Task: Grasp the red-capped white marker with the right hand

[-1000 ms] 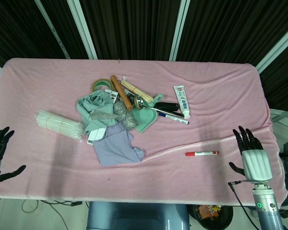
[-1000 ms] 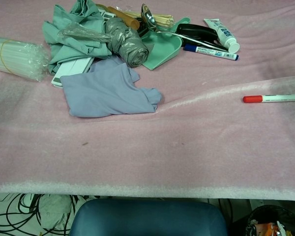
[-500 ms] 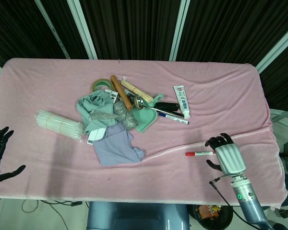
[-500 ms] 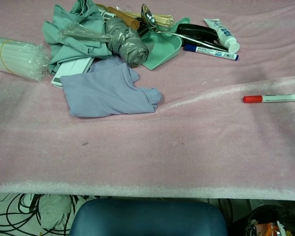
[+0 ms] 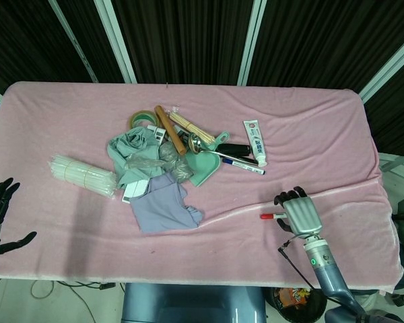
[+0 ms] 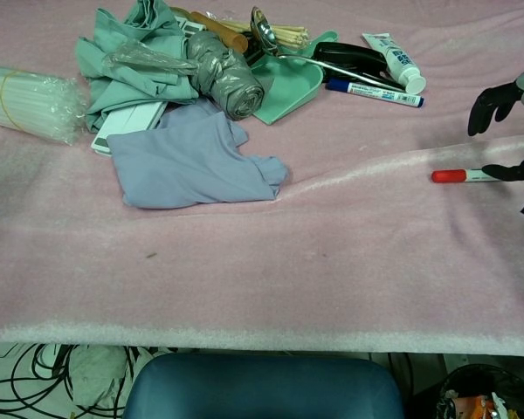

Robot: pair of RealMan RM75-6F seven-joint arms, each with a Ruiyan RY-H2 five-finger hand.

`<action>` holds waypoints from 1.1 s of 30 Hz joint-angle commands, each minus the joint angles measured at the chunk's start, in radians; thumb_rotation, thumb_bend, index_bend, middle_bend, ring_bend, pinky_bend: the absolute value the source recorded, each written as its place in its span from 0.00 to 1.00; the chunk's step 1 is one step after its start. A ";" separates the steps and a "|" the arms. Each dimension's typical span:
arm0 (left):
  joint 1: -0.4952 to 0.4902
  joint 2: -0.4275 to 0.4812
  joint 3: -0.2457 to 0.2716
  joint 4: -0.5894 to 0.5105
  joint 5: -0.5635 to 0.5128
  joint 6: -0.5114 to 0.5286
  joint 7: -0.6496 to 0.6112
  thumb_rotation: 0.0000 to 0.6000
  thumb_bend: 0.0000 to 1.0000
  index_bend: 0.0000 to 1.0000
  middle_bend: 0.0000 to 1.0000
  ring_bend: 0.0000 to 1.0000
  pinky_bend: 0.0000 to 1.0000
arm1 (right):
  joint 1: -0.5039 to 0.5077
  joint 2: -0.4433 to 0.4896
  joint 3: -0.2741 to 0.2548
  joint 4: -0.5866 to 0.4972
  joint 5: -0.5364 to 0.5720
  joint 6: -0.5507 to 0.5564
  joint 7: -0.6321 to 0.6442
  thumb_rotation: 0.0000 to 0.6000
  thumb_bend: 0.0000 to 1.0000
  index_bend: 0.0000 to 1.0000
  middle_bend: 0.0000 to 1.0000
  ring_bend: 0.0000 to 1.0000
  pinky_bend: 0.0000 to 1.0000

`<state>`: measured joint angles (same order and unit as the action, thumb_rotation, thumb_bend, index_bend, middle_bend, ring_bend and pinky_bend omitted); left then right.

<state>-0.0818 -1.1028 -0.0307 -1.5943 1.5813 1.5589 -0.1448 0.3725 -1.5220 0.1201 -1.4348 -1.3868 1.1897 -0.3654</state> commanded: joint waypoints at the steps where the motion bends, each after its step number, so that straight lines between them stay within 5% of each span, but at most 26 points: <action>1: 0.000 0.000 0.000 -0.001 -0.001 -0.001 -0.002 1.00 0.00 0.00 0.00 0.00 0.00 | 0.000 -0.012 -0.006 0.016 0.014 -0.009 0.000 1.00 0.35 0.45 0.42 0.35 0.22; 26: 0.000 0.001 -0.003 -0.002 -0.008 -0.004 -0.001 1.00 0.00 0.00 0.00 0.00 0.00 | -0.001 -0.046 -0.028 0.102 0.059 -0.034 0.026 1.00 0.35 0.52 0.47 0.35 0.22; 33: -0.001 0.003 -0.004 -0.005 -0.010 -0.006 -0.003 1.00 0.00 0.00 0.00 0.00 0.00 | 0.000 -0.050 -0.033 0.111 0.063 -0.042 0.036 1.00 0.48 0.62 0.57 0.41 0.22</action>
<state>-0.0824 -1.1000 -0.0346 -1.5992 1.5709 1.5530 -0.1481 0.3726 -1.5725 0.0873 -1.3236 -1.3237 1.1477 -0.3297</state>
